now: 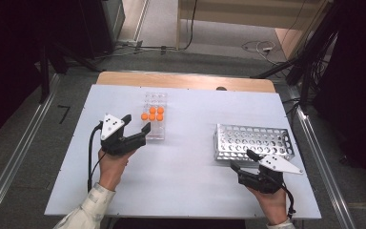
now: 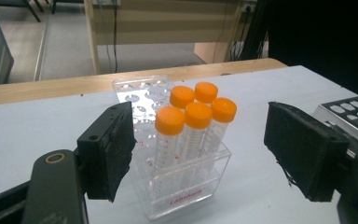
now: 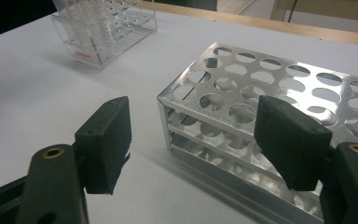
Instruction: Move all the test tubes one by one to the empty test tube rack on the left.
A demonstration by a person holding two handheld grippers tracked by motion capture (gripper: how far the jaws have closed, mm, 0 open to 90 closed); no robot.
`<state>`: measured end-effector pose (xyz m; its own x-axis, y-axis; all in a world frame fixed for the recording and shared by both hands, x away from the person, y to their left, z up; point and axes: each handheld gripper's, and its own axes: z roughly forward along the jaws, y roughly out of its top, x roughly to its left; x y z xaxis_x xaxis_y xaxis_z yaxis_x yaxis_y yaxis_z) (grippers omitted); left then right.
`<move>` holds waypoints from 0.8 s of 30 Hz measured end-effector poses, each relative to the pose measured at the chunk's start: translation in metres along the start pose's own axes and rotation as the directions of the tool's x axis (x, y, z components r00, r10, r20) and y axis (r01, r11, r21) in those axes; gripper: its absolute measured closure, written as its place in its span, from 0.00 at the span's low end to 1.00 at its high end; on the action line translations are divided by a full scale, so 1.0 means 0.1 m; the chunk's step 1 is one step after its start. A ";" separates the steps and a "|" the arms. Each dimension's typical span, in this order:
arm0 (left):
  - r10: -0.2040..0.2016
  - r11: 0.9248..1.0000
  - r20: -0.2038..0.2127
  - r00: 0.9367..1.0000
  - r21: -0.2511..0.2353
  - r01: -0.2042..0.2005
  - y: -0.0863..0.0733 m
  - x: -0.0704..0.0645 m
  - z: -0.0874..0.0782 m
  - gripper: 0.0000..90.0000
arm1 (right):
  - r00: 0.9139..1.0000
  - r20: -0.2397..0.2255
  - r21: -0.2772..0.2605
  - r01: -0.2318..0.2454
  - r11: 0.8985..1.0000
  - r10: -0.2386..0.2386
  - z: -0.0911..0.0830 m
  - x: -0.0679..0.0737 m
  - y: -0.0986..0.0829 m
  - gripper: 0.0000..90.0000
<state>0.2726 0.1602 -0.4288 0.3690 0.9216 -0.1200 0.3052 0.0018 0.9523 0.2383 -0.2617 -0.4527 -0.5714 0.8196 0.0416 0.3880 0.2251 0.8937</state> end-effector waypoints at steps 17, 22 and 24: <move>0.020 0.999 0.009 1.000 0.026 -0.020 -0.16 -0.04 -0.17 0.26 | 1.000 0.024 0.001 -0.008 1.000 0.008 -0.01 -0.08 -0.02 0.28; 0.025 0.999 0.011 1.000 0.036 -0.025 -0.20 -0.05 -0.20 0.26 | 1.000 0.026 0.000 -0.013 1.000 0.013 -0.03 -0.10 -0.02 0.28; 0.025 0.999 0.011 1.000 0.034 -0.025 -0.21 -0.05 -0.21 0.26 | 0.999 0.031 -0.001 -0.015 1.000 0.015 -0.03 -0.10 -0.02 0.28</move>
<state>0.2457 0.1637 -0.4423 0.3858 0.9172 -0.0992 0.3257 -0.0348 0.9448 0.2411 -0.2722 -0.4533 -0.5429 0.8387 0.0416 0.3957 0.2119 0.8936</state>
